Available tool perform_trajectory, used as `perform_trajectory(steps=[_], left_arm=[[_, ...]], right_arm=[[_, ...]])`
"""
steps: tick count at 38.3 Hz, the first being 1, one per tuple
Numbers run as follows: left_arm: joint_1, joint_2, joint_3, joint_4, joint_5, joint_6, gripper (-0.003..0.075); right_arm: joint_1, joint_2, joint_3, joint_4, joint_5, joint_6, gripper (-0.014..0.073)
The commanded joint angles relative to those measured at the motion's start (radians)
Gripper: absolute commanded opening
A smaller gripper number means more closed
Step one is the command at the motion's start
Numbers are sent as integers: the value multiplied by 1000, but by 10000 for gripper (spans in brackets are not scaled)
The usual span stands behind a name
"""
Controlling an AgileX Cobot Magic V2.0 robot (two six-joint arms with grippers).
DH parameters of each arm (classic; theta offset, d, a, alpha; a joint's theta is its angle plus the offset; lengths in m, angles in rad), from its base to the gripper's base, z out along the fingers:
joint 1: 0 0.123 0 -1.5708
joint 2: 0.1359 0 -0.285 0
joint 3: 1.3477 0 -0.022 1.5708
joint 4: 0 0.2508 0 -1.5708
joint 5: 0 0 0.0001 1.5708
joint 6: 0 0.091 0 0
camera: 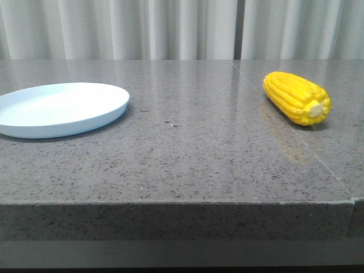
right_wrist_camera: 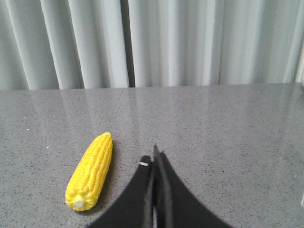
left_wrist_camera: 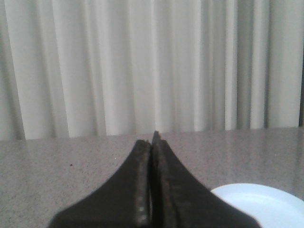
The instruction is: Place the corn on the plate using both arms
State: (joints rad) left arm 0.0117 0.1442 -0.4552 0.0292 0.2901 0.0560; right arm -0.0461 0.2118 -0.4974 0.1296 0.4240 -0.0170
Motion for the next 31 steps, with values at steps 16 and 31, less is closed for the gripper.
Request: perform_trajectory(steps=[16, 31], left_arm=[[0, 163, -97, 7, -32, 3, 134], [0, 163, -97, 7, -25, 3, 692]], right_arm=[[-8, 152, -97, 55, -78, -6, 75], [-8, 152, -96, 45, -78, -6, 654]])
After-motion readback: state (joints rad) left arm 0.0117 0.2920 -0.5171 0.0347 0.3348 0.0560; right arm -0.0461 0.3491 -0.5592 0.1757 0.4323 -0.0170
